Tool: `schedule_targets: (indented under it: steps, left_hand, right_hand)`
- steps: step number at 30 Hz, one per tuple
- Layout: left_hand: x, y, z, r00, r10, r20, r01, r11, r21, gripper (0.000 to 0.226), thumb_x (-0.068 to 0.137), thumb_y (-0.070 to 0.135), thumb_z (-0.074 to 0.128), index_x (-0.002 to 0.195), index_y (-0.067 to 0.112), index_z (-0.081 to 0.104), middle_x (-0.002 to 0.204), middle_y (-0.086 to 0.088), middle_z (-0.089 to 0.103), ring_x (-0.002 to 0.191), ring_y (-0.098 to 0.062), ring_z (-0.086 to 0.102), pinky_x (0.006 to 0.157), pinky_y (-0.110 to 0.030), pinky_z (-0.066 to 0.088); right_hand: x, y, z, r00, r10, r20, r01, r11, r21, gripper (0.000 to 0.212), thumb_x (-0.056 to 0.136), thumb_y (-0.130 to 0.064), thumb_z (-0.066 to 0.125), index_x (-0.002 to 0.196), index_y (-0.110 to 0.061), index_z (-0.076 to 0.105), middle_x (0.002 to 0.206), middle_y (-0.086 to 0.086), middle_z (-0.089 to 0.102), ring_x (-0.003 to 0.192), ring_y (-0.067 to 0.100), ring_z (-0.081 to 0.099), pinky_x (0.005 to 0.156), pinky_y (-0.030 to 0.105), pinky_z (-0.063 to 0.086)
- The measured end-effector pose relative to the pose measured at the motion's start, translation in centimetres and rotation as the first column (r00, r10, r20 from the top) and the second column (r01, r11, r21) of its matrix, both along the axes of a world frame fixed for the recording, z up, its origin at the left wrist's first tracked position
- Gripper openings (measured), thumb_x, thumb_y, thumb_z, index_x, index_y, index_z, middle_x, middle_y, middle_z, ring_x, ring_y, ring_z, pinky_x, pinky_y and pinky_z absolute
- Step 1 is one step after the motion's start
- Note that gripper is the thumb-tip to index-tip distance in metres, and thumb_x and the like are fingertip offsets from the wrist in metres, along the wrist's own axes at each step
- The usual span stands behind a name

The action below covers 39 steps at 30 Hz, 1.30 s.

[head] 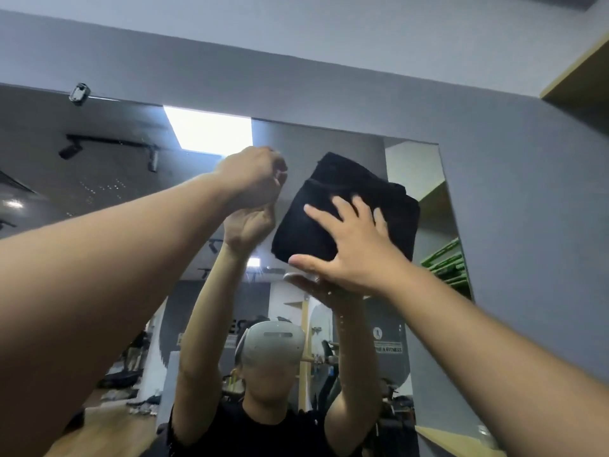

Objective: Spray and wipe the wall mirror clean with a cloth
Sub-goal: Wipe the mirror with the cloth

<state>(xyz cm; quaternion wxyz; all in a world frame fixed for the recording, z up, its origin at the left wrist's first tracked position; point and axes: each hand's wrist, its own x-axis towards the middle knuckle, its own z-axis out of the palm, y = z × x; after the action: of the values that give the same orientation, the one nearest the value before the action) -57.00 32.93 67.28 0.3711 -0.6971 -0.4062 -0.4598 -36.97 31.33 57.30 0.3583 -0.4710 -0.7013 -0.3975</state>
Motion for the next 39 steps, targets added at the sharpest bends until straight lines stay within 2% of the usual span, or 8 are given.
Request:
schedule_targets:
  steps: [3, 5, 9, 14, 20, 26, 35, 39]
  left_hand:
    - [-0.2, 0.1, 0.1, 0.998, 0.035, -0.05, -0.034, 0.999, 0.011, 0.035, 0.097, 0.014, 0.055, 0.131, 0.016, 0.066, 0.135, -0.007, 0.06, 0.118, -0.028, 0.056, 0.095, -0.039, 0.049]
    - [-0.1, 0.1, 0.4, 0.996, 0.076, -0.048, -0.073, 0.995, 0.066, 0.039, 0.102, 0.022, 0.051, 0.14, 0.019, 0.059, 0.152, -0.006, 0.05, 0.138, -0.029, 0.043, 0.11, -0.045, 0.042]
    - [0.4, 1.3, 0.2, 0.996, 0.091, -0.024, -0.089, 0.994, 0.065, 0.048, 0.11, 0.033, 0.036, 0.157, 0.023, 0.038, 0.172, -0.002, 0.017, 0.16, -0.024, 0.006, 0.127, -0.045, 0.017]
    - [1.3, 2.9, 0.4, 0.996, 0.081, -0.044, -0.078, 0.994, 0.073, 0.05, 0.111, 0.032, 0.033, 0.16, 0.023, 0.03, 0.173, -0.004, 0.011, 0.16, -0.026, -0.001, 0.129, -0.045, 0.006]
    - [2.9, 3.6, 1.1, 0.989, -0.142, -0.043, 0.146, 0.982, 0.119, 0.046, 0.111, 0.03, 0.038, 0.156, 0.021, 0.043, 0.171, -0.001, 0.024, 0.16, -0.021, 0.008, 0.129, -0.04, 0.01]
    - [3.5, 5.5, 1.8, 0.975, -0.221, 0.035, 0.207, 0.948, 0.242, 0.039, 0.108, 0.021, 0.043, 0.143, 0.022, 0.06, 0.163, 0.004, 0.042, 0.156, -0.017, 0.025, 0.125, -0.03, 0.017]
    - [4.1, 4.7, 1.6, 0.989, -0.138, 0.053, 0.114, 0.94, 0.322, 0.039, 0.104, 0.017, 0.044, 0.136, 0.023, 0.066, 0.14, 0.001, 0.061, 0.132, -0.025, 0.048, 0.106, -0.037, 0.036]
    - [4.6, 4.9, 1.4, 0.985, -0.145, 0.095, 0.102, 0.926, 0.363, 0.031, 0.103, 0.019, 0.049, 0.125, 0.027, 0.069, 0.131, 0.005, 0.065, 0.124, -0.023, 0.052, 0.104, -0.04, 0.041]
  right_hand:
    - [0.0, 0.3, -0.8, 0.98, 0.176, -0.088, -0.168, 0.981, 0.099, 0.07, 0.092, -0.078, 0.03, 0.151, -0.042, 0.036, 0.159, -0.004, 0.027, 0.147, 0.024, 0.016, 0.117, 0.051, 0.012]
    - [0.4, 0.6, -0.6, 0.995, 0.073, -0.066, -0.058, 0.975, 0.213, 0.068, 0.095, -0.072, 0.035, 0.152, -0.036, 0.036, 0.157, -0.002, 0.027, 0.144, 0.026, 0.02, 0.113, 0.051, 0.017]
    - [0.6, 2.1, -0.8, 0.987, -0.14, -0.076, 0.149, 0.978, 0.147, 0.09, 0.082, -0.089, 0.022, 0.158, -0.046, 0.001, 0.168, -0.004, -0.018, 0.152, 0.039, -0.016, 0.116, 0.068, 0.003]
    - [0.6, 3.0, -1.2, 0.987, -0.143, -0.071, 0.152, 0.976, 0.154, 0.107, 0.07, -0.1, 0.017, 0.157, -0.045, -0.01, 0.166, -0.005, -0.025, 0.152, 0.04, -0.021, 0.117, 0.07, -0.003]
    - [1.3, 3.5, 0.6, 0.988, -0.07, -0.138, 0.095, 0.978, 0.185, 0.099, 0.076, -0.095, 0.022, 0.158, -0.045, -0.002, 0.168, -0.009, -0.015, 0.155, 0.03, -0.012, 0.12, 0.064, -0.002]
    - [2.4, 4.1, 3.7, 0.978, -0.029, -0.205, 0.074, 0.973, 0.217, 0.091, 0.083, -0.088, 0.023, 0.159, -0.042, 0.007, 0.17, -0.005, -0.003, 0.155, 0.027, -0.002, 0.119, 0.06, 0.006]
    - [4.7, 4.7, 10.0, 0.882, 0.027, -0.47, 0.122, 0.951, 0.283, 0.089, 0.085, -0.087, 0.031, 0.157, -0.035, 0.024, 0.167, 0.004, 0.019, 0.15, 0.035, 0.017, 0.115, 0.062, 0.017]
    - [5.0, 4.5, 11.8, 0.816, 0.074, -0.574, 0.166, 0.92, 0.356, 0.084, 0.087, -0.083, 0.036, 0.147, -0.025, 0.039, 0.151, 0.011, 0.036, 0.136, 0.039, 0.032, 0.108, 0.058, 0.025]
